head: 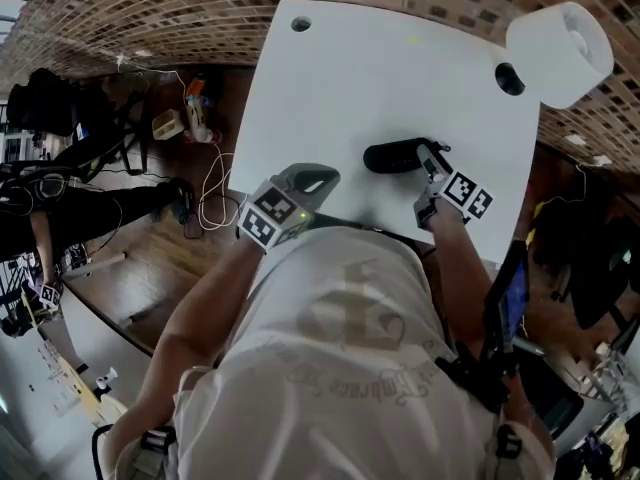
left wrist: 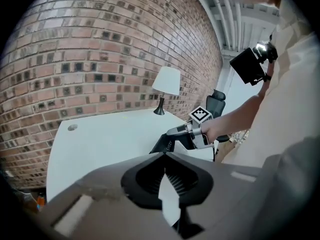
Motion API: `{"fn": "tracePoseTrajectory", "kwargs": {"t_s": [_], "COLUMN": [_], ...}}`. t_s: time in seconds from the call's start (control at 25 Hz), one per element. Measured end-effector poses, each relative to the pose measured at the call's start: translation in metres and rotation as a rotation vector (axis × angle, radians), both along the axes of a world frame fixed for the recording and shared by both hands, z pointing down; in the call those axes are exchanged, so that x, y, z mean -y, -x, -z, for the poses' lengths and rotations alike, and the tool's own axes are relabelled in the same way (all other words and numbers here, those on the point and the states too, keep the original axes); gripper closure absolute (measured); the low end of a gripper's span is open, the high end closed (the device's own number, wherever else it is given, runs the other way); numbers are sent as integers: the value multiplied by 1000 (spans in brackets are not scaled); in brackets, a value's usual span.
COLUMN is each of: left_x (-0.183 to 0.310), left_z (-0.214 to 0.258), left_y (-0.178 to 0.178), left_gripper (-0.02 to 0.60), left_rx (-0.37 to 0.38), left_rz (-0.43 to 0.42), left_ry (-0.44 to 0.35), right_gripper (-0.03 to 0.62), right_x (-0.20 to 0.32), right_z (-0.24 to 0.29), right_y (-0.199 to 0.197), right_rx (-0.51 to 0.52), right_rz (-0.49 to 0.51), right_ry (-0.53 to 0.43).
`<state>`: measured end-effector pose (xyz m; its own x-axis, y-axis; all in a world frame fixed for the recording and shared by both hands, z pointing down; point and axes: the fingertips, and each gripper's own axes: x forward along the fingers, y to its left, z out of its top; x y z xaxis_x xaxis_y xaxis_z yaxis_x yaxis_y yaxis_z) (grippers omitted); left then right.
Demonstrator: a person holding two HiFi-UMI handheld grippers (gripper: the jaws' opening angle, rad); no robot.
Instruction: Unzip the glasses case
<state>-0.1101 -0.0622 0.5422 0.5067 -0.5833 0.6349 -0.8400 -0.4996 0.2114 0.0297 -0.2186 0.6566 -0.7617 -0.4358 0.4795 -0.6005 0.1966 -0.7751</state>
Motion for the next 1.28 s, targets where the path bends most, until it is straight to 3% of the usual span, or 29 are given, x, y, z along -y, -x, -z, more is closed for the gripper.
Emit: {"fn": "tracePoseTrajectory", "kwargs": {"t_s": [0.36, 0.48, 0.56, 0.68, 0.76, 1.12, 1.28], "left_x": [13, 8, 4, -4, -11, -23, -29], "left_z": [7, 5, 3, -1, -5, 3, 12], "left_y": [-23, -27, -30, -33, -34, -30, -12], "left_gripper": [575, 575, 575, 575, 575, 577, 577], "left_rx": [0, -1, -5, -16, -20, -90, -158], "left_rz": [-7, 4, 11, 23, 19, -29, 15], "left_ry": [-62, -55, -48, -25, -2, -52, -106], "right_gripper": [312, 341, 387, 524, 560, 568, 569], "right_x": [-8, -11, -12, -13, -17, -66, -99], "right_z": [10, 15, 20, 28, 32, 56, 74], "right_y": [-16, -20, -24, -31, -35, -44, -36], "right_rx": [38, 56, 71, 79, 76, 26, 8], "right_rz": [-8, -15, -22, -40, -57, -69, -23], "right_ry": [-36, -57, -76, -113, -128, -188, -241]}}
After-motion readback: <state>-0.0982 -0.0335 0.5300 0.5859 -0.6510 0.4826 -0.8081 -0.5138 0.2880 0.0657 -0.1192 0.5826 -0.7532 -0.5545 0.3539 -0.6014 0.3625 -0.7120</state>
